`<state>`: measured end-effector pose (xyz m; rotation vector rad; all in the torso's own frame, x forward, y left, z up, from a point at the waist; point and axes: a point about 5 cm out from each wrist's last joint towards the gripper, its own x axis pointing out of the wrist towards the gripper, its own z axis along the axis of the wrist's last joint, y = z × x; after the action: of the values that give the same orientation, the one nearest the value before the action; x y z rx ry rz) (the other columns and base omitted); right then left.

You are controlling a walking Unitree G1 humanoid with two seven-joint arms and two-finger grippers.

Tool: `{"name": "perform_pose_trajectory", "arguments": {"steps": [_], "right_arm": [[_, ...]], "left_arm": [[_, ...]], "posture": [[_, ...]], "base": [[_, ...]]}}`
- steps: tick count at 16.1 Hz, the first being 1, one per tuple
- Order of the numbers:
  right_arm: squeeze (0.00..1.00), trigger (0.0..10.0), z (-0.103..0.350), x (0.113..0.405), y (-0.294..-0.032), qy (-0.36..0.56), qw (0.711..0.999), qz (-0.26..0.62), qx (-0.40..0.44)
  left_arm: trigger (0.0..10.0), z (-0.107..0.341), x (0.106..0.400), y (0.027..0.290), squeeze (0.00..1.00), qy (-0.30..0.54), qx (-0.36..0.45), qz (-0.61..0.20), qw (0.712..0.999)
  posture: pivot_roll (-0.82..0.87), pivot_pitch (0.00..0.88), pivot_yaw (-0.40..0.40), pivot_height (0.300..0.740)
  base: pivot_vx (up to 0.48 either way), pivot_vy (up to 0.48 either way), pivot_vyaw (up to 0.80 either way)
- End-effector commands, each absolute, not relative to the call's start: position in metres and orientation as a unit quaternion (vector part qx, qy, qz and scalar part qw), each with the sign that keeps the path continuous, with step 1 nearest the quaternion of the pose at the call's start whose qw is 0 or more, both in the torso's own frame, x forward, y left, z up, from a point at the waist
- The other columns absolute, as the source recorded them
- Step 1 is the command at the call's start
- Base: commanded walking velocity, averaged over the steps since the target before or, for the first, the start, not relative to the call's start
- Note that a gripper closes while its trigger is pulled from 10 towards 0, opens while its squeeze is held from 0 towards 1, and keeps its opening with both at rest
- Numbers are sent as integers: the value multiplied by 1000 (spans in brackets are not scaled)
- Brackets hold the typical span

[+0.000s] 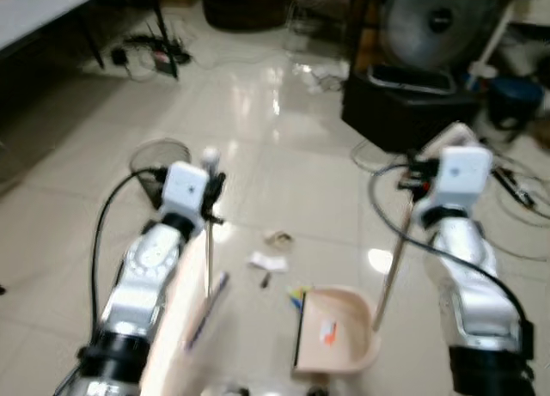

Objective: Sweep floor

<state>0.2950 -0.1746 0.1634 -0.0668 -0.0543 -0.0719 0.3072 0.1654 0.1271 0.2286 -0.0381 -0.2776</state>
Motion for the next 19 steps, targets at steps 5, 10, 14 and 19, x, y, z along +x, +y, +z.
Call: {"name": "perform_pose_trajectory", "arguments": {"steps": [5, 10, 14, 19], "right_arm": [[0, 10000, 173, 294, -174, -45, 998, -31, -16], [0, 10000, 166, 289, -182, -36, 997, -67, -13], [0, 10000, 163, 287, -189, -40, 995, -85, 15], [0, 10000, 163, 289, -190, -43, 995, -84, 23]], "left_arm": [[10000, 141, 310, 166, 0, -45, 109, -143, 983], [10000, 139, 308, 165, 0, -39, 98, -133, 985], [10000, 147, 310, 161, 0, -61, 89, -145, 984], [10000, 148, 311, 164, 0, -60, 99, -140, 983]], "posture": [[11, 89, 40, 740], [9, 94, 48, 740], [12, 85, 61, 740], [26, 76, 38, 740]], "base": [[0, -70, 0], [0, 180, 0], [0, 0, -283], [259, 0, -320]]}}
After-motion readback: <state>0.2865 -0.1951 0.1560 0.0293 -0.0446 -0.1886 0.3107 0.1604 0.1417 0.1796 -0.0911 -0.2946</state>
